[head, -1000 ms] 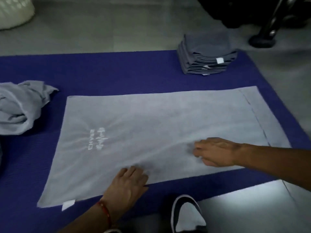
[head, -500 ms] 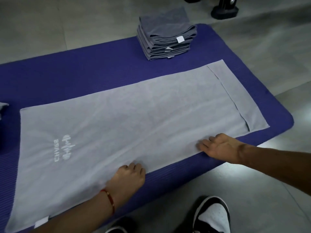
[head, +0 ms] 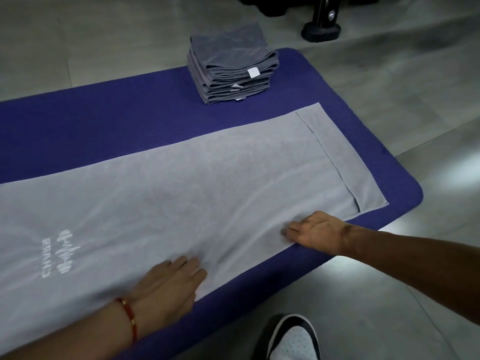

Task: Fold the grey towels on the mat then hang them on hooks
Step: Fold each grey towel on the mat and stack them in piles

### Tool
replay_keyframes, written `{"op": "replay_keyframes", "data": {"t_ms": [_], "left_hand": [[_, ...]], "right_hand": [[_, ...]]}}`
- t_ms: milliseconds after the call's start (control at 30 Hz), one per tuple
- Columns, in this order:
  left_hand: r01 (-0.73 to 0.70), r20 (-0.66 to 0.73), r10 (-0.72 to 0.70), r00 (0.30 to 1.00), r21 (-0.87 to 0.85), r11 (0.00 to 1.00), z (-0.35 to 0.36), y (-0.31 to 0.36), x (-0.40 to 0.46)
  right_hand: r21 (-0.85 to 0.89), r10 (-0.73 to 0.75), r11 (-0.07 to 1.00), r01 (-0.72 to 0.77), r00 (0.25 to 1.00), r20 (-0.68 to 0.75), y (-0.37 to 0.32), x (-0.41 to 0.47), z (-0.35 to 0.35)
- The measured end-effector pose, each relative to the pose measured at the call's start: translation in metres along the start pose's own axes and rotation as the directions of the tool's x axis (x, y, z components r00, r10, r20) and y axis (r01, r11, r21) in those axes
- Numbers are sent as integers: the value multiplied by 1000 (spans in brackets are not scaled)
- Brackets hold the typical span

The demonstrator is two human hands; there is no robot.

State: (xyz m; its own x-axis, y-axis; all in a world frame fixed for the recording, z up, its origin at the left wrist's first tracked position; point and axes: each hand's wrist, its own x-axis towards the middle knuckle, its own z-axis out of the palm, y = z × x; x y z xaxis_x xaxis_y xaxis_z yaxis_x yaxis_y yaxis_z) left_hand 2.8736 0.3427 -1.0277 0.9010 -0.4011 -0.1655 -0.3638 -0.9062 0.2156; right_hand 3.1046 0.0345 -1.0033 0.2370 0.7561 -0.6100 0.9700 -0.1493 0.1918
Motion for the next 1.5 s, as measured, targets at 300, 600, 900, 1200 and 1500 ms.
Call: {"op": "replay_keyframes", "data": {"t_ms": [300,600,900,1200,1500], "left_hand": [[-14,182,-33,983,247,969,-43,-48,125],[292,111,-317,942,194,936,21,-50,134],[270,6,-277,961,208,940,27,-51,134],[254,13,-260,965,172,952,31,-53,134],[117,96,-137,986,190,975,22,-99,26]], "right_hand": [[223,106,973,-52,966,-234,28,-32,33],[588,615,-549,-594,190,766,109,-76,107],[627,672,-635,-451,77,736,112,-85,147],[598,806,347,-723,556,205,83,-25,99],[556,374,804,-211,907,-196,-47,87,-24]]}}
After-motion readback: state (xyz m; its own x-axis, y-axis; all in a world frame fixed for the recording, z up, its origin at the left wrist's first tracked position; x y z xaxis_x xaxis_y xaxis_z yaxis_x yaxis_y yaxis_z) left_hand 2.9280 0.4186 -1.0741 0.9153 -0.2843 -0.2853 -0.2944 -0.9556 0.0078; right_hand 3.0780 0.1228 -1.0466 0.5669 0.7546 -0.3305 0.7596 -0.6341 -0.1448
